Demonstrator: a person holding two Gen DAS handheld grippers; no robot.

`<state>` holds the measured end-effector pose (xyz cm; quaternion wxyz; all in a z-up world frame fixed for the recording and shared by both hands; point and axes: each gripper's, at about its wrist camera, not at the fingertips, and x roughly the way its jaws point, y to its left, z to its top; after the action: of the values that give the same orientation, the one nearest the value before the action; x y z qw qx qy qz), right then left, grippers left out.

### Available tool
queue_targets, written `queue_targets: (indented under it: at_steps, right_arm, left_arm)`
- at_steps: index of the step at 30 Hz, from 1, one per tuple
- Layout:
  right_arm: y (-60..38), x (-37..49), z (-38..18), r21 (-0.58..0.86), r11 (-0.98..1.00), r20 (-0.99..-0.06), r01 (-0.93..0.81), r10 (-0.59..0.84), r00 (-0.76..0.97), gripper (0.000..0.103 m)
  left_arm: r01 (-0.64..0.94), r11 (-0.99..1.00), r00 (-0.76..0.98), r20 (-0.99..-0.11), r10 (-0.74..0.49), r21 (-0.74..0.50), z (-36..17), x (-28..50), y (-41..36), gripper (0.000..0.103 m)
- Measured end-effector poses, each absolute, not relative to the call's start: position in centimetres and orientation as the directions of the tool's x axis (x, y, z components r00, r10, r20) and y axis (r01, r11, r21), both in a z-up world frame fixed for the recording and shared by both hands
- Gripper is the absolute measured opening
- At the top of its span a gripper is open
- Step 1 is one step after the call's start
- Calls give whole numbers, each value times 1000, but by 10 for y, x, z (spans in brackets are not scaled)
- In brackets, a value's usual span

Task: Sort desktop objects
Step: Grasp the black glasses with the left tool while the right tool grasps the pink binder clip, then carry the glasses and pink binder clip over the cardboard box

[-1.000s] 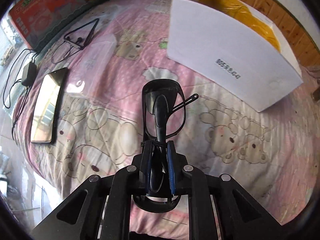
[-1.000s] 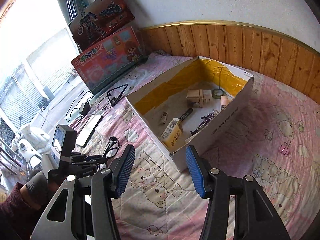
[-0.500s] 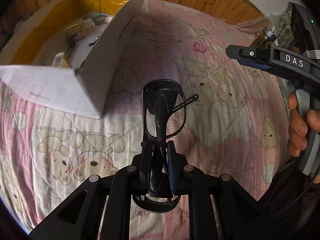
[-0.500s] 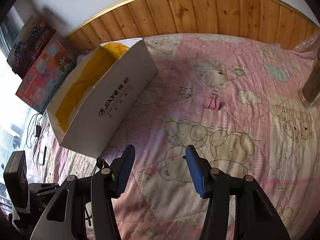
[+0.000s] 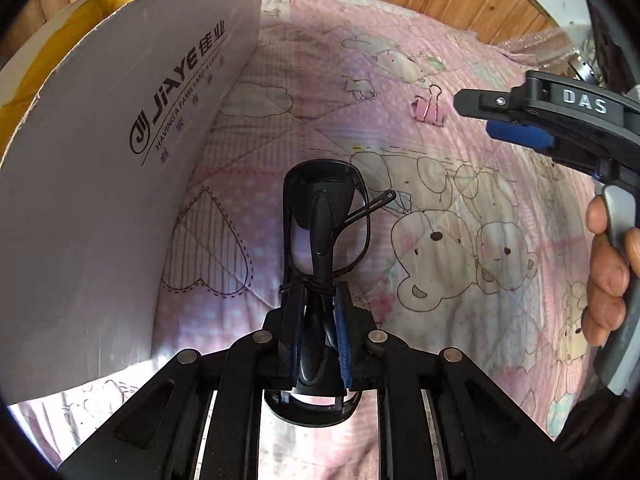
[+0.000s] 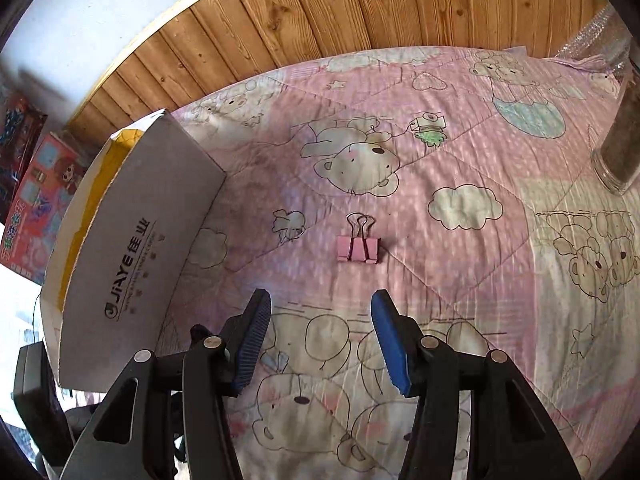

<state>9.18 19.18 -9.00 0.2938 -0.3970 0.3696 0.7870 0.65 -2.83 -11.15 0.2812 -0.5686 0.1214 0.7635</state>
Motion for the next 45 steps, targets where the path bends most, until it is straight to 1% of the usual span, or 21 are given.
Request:
queue_targets:
  at_steps: [2,5,6,7,8,9,13,15,16,17,18,19,21,22,23,25,32,38,42,45]
  right_arm:
    - [199,84,-101,337,-546,-849,-767,176,-499,54]
    - [207,71,-116,297,-548,-858,-782,207,-471,51]
    - [208,67,-121,275,-556,-864,-785,215,-455,42]
    - [209,63,-128,249,-567,-874,-785,218,-434,23]
    - [209,60,-134,222,-577,-882,-786,224,-413,11]
    - [209,60,-136,208,-584,-882,-785,236,-409,4]
    - [209,68,-136,220,-589,-879,-778,226,-420,4]
    - [212,70,-134,249,-577,-878,-778,204,-432,7]
    - [213,71,-132,254,-570,-876,-781,207,-436,20]
    - [214,71,-130,258,-565,-871,-784,215,-441,29]
    - [214,70,-129,258,-562,-866,-786,226,-445,49]
    - [215,66,-128,251,-563,-863,-787,238,-445,57]
    - [218,56,-130,229,-579,-866,-782,246,-436,57]
    - [220,50,-132,212,-586,-871,-782,249,-423,48]
    - [221,45,-134,189,-592,-878,-784,256,-405,34]
    - [220,42,-134,164,-606,-880,-778,266,-393,33]
    - [185,67,-116,173,-676,-877,-717,226,-425,33]
    - [156,93,-91,250,-671,-863,-698,173,-475,33]
    - [134,103,-72,298,-661,-832,-688,174,-527,33]
    - [120,110,-63,309,-661,-817,-684,183,-546,33]
  left_arm:
    - [-568,-812,-204,-935,292,-130,-111,6,-28,15]
    - [-567,-813,-198,-935,295,-136,-113,5,-25,16]
    - [-569,-812,-199,-935,294,-134,-113,4,-23,16]
    - [-569,-812,-200,-935,291,-131,-114,4,-21,16]
    - [-571,-811,-202,-936,290,-128,-114,4,-20,16]
    - [-572,-811,-202,-936,290,-128,-113,3,-19,16]
    - [-562,-816,-201,-933,298,-139,-110,2,-22,16]
    - [-553,-820,-199,-932,304,-149,-107,2,-25,16]
    - [-551,-820,-197,-931,308,-155,-106,2,-26,16]
    - [-550,-820,-199,-929,311,-156,-105,2,-27,16]
    - [-550,-820,-202,-929,311,-155,-104,3,-27,16]
    - [-549,-821,-203,-929,311,-155,-105,3,-28,16]
    - [-547,-823,-203,-929,309,-154,-105,2,-27,16]
    - [-548,-823,-205,-929,307,-151,-105,2,-26,16]
    - [-548,-823,-206,-930,305,-148,-106,2,-25,16]
    - [-543,-827,-208,-931,301,-146,-106,1,-23,16]
    - [-561,-812,-215,-920,327,-158,-98,6,-20,16]
    - [-557,-814,-224,-914,339,-165,-89,7,-22,16]
    - [-551,-814,-233,-902,363,-185,-80,8,-25,16]
    - [-547,-814,-237,-897,374,-195,-76,8,-27,16]
